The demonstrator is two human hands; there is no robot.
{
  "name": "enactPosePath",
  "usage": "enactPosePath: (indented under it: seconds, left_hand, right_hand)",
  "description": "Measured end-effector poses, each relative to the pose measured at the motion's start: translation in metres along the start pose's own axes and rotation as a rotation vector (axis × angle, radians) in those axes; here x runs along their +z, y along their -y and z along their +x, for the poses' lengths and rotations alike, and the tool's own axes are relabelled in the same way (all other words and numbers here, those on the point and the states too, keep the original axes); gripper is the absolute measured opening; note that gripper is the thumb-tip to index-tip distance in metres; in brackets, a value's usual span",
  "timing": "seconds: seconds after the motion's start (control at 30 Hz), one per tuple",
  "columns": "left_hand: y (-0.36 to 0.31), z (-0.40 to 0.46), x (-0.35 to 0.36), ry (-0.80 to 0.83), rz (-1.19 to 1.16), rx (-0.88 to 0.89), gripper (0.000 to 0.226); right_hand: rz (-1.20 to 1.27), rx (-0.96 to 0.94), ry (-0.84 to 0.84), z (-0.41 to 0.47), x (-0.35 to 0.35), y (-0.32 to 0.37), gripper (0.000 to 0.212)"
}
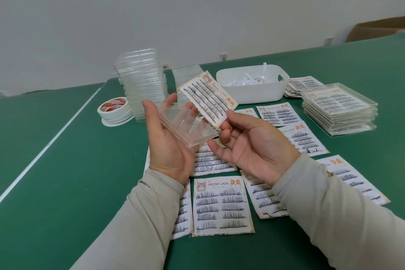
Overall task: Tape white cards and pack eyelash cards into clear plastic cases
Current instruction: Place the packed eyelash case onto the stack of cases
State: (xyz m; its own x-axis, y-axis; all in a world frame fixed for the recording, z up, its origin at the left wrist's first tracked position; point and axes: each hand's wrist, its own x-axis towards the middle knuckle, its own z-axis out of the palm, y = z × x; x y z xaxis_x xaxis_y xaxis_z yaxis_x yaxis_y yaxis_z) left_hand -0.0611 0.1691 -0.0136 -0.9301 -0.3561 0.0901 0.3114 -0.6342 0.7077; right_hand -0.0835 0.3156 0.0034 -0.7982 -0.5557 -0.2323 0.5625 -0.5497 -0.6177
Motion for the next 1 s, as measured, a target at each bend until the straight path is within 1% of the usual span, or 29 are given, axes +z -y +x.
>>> enactPosePath:
  seconds: [0.4, 0.57, 0.73, 0.83, 0.97, 1.0]
  left_hand:
    - [-0.0024, -0.0048, 0.0029, 0.022, -0.023, 0.003, 0.054]
    - [-0.0027, -0.0050, 0.0026, 0.023, -0.028, 0.012, 0.051]
    - [-0.0020, -0.0040, 0.0014, 0.026, -0.032, 0.015, 0.052]
    - [-0.0018, -0.0032, 0.0002, 0.029, -0.033, 0.015, 0.051]
    - [-0.0010, -0.0030, 0.0007, 0.033, -0.020, 0.019, 0.051]
    - [-0.0007, -0.0031, 0.0009, 0.035, -0.019, 0.019, 0.051]
  right_hand:
    - [-0.004, 0.034, -0.004, -0.0002, -0.0008, -0.0005, 0.017]
    - [-0.002, 0.040, -0.013, -0.0001, -0.0006, -0.0015, 0.020]
    - [0.005, 0.046, -0.009, -0.0009, 0.0001, -0.0015, 0.013]
    - [0.000, 0.047, -0.009, -0.0011, 0.0002, -0.0019, 0.014]
    - [-0.007, 0.039, -0.029, 0.0002, -0.0021, -0.0015, 0.022]
    - [-0.009, 0.041, -0.028, 0.0003, -0.0019, -0.0016, 0.020]
